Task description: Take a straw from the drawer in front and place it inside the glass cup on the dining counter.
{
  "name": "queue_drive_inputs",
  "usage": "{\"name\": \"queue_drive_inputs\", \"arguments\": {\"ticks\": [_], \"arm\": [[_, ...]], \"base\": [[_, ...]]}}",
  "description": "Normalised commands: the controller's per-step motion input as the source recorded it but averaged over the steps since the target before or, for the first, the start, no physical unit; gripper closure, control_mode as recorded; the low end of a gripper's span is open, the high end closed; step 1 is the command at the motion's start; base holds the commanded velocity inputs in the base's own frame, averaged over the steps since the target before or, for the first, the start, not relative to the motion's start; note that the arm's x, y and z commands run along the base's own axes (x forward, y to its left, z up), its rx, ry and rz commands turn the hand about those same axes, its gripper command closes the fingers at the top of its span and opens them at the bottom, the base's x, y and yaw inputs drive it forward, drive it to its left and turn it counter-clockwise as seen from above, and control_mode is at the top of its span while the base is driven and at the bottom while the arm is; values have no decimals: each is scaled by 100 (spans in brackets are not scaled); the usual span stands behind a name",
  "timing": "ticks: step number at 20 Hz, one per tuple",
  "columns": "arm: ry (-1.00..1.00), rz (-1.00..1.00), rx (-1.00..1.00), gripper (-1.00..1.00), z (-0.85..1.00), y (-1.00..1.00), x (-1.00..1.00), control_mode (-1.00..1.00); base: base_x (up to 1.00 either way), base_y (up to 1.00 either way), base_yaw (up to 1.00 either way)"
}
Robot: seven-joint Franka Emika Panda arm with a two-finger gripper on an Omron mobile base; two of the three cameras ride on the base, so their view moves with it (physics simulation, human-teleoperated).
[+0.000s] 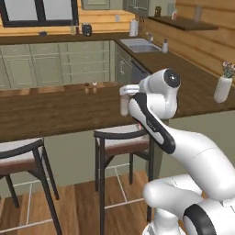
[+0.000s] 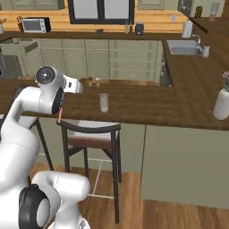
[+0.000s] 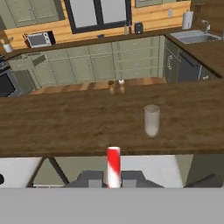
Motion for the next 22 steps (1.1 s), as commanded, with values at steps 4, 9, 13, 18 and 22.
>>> {"name": "queue_drive_inputs", "arguments": {"ticks": [4, 9, 13, 18, 22], "arm": [[0, 0, 0, 100, 0, 0, 0, 100], [0, 0, 0, 100, 0, 0, 0, 100], [0, 0, 0, 100, 0, 0, 0, 100], [0, 0, 0, 100, 0, 0, 0, 100], [1, -10, 0, 100, 1, -3, 37, -100]], "base": [[52, -53, 32], [83, -28, 5], [99, 0, -10], [99, 0, -27], [44, 0, -14]]}}
